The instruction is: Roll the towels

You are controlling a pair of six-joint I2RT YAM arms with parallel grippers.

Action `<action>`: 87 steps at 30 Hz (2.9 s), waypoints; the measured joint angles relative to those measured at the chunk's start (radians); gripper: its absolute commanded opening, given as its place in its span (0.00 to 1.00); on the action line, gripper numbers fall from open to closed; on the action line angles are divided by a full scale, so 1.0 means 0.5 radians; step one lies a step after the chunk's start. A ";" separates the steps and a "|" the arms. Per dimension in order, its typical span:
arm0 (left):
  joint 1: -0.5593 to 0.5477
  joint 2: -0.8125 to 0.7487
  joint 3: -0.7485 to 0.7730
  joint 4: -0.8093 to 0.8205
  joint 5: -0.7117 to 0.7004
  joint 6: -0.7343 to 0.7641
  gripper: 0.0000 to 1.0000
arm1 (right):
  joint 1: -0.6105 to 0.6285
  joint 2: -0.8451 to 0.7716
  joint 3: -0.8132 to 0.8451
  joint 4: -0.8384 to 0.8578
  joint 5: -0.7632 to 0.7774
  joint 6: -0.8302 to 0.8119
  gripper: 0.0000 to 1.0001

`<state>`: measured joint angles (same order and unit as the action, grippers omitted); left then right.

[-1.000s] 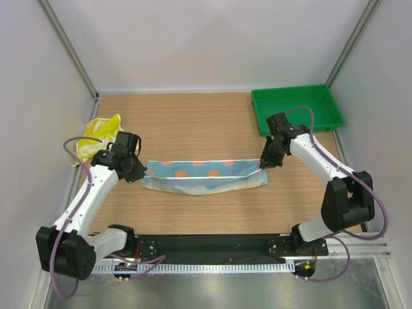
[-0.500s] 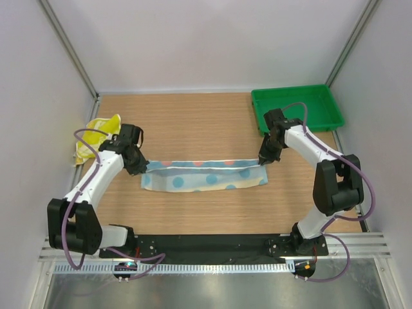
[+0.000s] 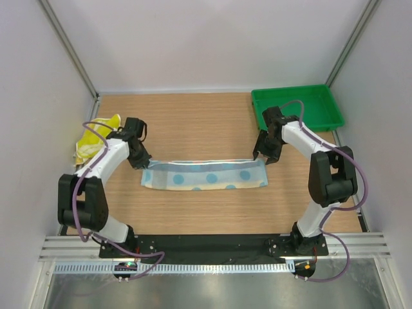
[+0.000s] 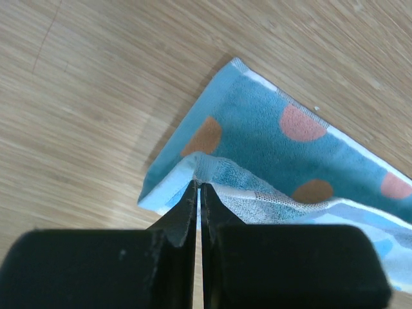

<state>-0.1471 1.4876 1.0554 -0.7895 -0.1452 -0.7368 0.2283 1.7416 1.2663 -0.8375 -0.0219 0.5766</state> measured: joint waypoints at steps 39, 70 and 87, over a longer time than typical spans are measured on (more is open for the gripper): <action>0.033 -0.052 -0.518 0.378 0.360 -0.042 0.64 | -0.029 -0.100 -0.462 0.376 -0.194 -0.150 0.01; -0.046 0.058 -0.451 0.375 0.191 -0.085 0.65 | 0.409 -0.580 -0.495 0.240 0.150 -0.040 0.17; -0.047 0.056 -0.450 0.375 0.186 -0.082 0.65 | 0.501 -0.182 -0.793 0.774 -0.543 0.128 0.01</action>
<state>-0.1703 1.5158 0.8303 -0.6022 -0.0521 -0.7780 0.4789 1.6505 0.8696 -0.4507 -0.2935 0.6407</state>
